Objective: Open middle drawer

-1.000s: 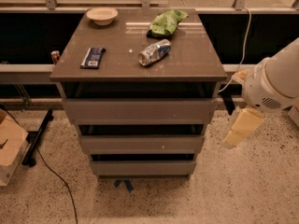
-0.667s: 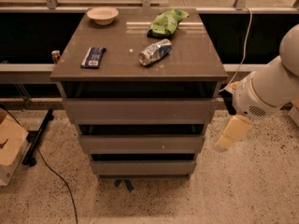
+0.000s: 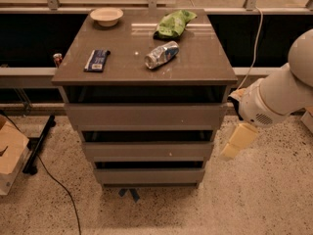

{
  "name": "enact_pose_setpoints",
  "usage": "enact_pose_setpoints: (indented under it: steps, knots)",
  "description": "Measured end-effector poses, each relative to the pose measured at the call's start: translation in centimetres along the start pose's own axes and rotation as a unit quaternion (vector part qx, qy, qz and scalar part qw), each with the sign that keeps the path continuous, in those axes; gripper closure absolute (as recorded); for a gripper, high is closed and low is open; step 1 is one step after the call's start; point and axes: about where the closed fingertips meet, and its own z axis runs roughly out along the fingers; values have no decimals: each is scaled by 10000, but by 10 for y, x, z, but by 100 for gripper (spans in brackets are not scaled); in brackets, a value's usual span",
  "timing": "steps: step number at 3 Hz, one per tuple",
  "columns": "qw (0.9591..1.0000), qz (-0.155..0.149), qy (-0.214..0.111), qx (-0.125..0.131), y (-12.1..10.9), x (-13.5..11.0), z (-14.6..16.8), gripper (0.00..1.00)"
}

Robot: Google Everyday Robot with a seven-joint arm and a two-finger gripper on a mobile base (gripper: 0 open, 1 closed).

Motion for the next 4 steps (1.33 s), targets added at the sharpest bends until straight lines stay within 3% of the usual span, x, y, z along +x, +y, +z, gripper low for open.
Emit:
enact_pose_setpoints:
  steps: [2,3,4]
  knots:
    - [9966,-455,-671,-124,4,-6,73,0]
    - [9945,-466,-914,-193,3,-7,104,0]
    - [9926,-175,-1138,-392,0,4,151,0]
